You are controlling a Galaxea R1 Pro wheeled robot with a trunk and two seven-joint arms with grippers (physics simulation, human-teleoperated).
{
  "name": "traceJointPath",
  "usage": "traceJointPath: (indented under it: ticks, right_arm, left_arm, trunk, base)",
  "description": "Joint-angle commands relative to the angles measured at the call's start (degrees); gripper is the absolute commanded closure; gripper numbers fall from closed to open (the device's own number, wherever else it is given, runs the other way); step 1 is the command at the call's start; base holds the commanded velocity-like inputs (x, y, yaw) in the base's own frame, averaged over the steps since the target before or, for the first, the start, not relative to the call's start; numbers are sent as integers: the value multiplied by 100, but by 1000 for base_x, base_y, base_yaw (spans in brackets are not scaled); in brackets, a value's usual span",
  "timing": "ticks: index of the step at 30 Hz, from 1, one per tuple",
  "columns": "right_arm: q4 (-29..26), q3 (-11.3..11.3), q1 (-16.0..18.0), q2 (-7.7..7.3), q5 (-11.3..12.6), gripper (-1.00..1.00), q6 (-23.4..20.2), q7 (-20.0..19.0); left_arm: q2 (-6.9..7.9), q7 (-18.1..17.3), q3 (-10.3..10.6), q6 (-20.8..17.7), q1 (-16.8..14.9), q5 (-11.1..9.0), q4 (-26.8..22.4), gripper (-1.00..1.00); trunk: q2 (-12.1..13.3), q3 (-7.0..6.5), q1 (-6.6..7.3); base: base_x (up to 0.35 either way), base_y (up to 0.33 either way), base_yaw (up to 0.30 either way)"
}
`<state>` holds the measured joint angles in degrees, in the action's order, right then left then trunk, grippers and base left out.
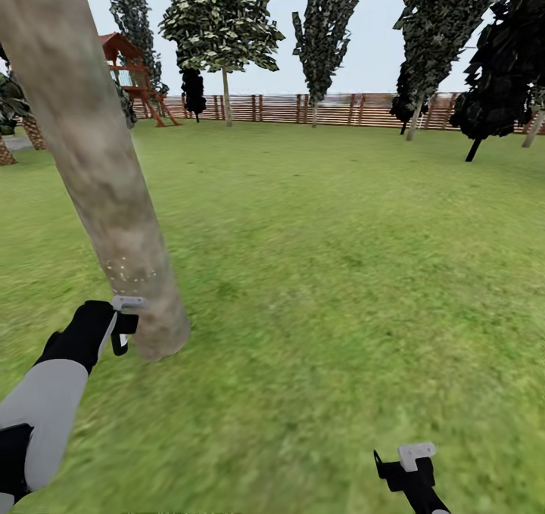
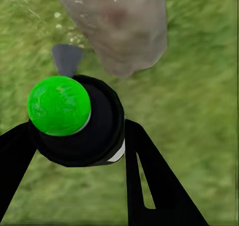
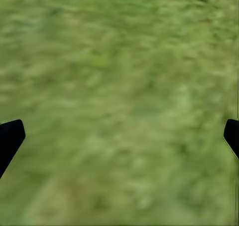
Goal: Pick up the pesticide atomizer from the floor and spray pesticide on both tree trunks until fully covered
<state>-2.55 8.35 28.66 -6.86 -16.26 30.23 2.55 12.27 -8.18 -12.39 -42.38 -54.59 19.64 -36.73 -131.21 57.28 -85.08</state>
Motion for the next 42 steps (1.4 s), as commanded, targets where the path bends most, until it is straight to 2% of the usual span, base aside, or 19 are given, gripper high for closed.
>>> traceJointPath:
  ticks: [1,4,8,14,25,32,35,38,40,42]
  right_arm:
    - [0,0,0,-1,0,-100,0,0]
    - [0,0,0,-8,0,-100,0,5]
    - [0,0,0,-9,0,-100,0,7]
    - [-7,1,2,-9,0,-100,0,5]
    - [-8,0,0,0,0,-100,0,0]
    - [-8,0,1,0,0,-100,0,0]
    - [-8,0,1,0,0,-100,0,0]
    - [-8,0,2,0,0,-100,0,0]
    - [-8,0,0,0,0,-100,0,0]
    - [-8,0,1,0,-1,-100,0,0]
  left_arm:
    - [-4,0,0,-2,0,11,0,100]
    - [2,27,-3,-6,5,13,0,100]
    - [15,272,-17,-7,9,13,0,100]
    - [20,316,-23,-7,33,5,1,100]
    - [22,325,-18,-7,62,13,0,100]
    - [52,329,-20,-4,157,13,-6,100]
    - [5,348,-4,14,352,13,-3,100]
    - [-73,498,-40,37,478,-90,13,100]
    - [-178,536,-47,86,502,-153,230,100]
    - [-216,549,-44,253,508,-169,483,100]
  trunk:
    - [0,0,0]
    - [0,0,0]
    - [0,0,0]
    - [0,0,0]
    - [0,0,0]
    - [0,0,0]
    - [0,0,0]
    - [0,0,0]
    - [0,0,0]
    - [0,0,0]
  base:
    - [0,-271,31]
    - [0,-271,9]
    - [0,-271,1]
    - [0,-271,31]
    - [11,-271,266]
    - [154,-235,278]
    - [72,-53,278]
    - [7,-5,278]
    - [1,-1,278]
    - [0,0,278]
